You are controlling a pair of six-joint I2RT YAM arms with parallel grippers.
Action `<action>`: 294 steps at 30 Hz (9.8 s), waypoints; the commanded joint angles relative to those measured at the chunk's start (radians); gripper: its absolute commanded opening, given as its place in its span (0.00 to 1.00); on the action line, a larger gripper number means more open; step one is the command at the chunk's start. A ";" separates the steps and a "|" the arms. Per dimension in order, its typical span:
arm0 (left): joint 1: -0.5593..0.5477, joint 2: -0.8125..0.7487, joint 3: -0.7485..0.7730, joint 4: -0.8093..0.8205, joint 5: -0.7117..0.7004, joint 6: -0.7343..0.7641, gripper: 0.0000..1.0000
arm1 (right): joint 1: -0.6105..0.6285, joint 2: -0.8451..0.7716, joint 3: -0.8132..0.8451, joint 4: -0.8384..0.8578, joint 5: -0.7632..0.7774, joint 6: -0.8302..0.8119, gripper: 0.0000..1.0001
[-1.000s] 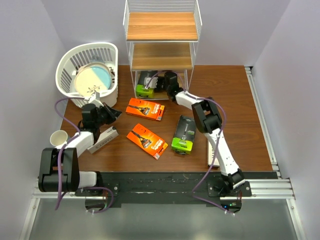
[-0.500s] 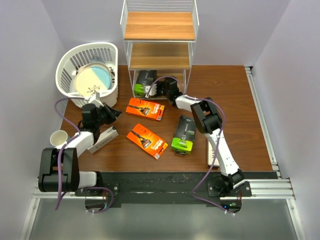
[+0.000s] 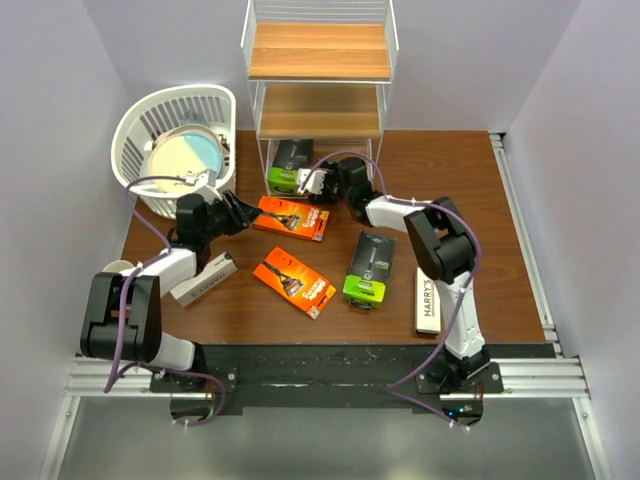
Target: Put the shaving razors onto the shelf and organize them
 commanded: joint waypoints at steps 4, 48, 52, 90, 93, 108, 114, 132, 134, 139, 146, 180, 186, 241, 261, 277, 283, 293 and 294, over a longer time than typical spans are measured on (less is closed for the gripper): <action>-0.021 -0.072 -0.016 0.047 0.003 -0.023 0.46 | 0.033 -0.162 0.010 -0.209 -0.156 0.210 0.57; 0.202 -0.241 -0.093 -0.005 -0.014 -0.023 0.45 | 0.225 0.219 0.170 0.082 0.237 -0.117 0.13; 0.202 -0.235 -0.096 0.001 -0.015 -0.027 0.45 | 0.223 0.182 0.092 0.140 0.202 -0.192 0.00; 0.202 -0.182 -0.131 0.061 -0.026 -0.063 0.45 | 0.209 0.110 -0.086 0.292 -0.108 -0.448 0.00; 0.202 -0.178 -0.128 0.062 -0.026 -0.066 0.45 | 0.211 0.151 -0.019 0.280 -0.076 -0.436 0.00; 0.202 -0.170 -0.130 0.076 -0.015 -0.063 0.46 | 0.208 0.222 0.041 0.387 0.041 -0.416 0.54; 0.188 -0.205 -0.117 0.071 0.031 -0.044 0.48 | 0.203 0.055 -0.101 0.433 0.073 -0.381 0.68; -0.462 -0.224 -0.200 0.073 0.158 0.175 0.52 | 0.007 -0.704 -0.356 -0.654 0.455 0.832 0.70; -0.554 -0.164 -0.185 0.082 0.157 0.163 0.52 | -0.033 -0.744 -0.391 -0.767 0.429 0.972 0.70; -0.672 -0.019 -0.165 0.206 0.132 0.063 0.49 | -0.093 -0.856 -0.513 -0.826 0.264 1.231 0.70; -0.734 0.290 0.008 0.206 0.158 -0.004 0.47 | -0.185 -0.927 -0.669 -0.811 0.070 1.489 0.70; -0.577 0.276 0.013 0.499 0.301 -0.207 0.00 | -0.303 -0.794 -0.763 -0.570 -0.289 1.927 0.99; -0.537 0.204 -0.002 0.438 0.324 -0.168 0.00 | -0.276 -0.658 -0.656 -0.550 -0.346 2.064 0.99; -0.562 0.336 0.498 -0.390 -0.537 0.342 0.00 | -0.220 -0.374 -0.478 0.214 -0.260 2.104 0.47; -0.625 0.545 0.705 -0.366 -0.637 0.234 0.00 | -0.321 -0.500 -0.514 -0.148 -0.284 1.873 0.99; -0.698 0.485 0.757 -0.390 -0.471 0.189 0.00 | -0.344 -0.654 -0.559 -0.352 -0.317 1.736 0.99; -0.726 0.451 0.663 -0.375 -0.498 0.151 0.00 | -0.349 -0.654 -0.525 -0.370 -0.301 1.693 0.99; -0.692 0.572 0.843 -0.412 -0.675 0.197 0.00 | -0.377 -0.643 -0.548 -0.360 -0.284 1.678 0.99; -0.683 0.580 0.849 -0.403 -0.670 0.201 0.00 | -0.381 -0.643 -0.553 -0.358 -0.284 1.678 0.99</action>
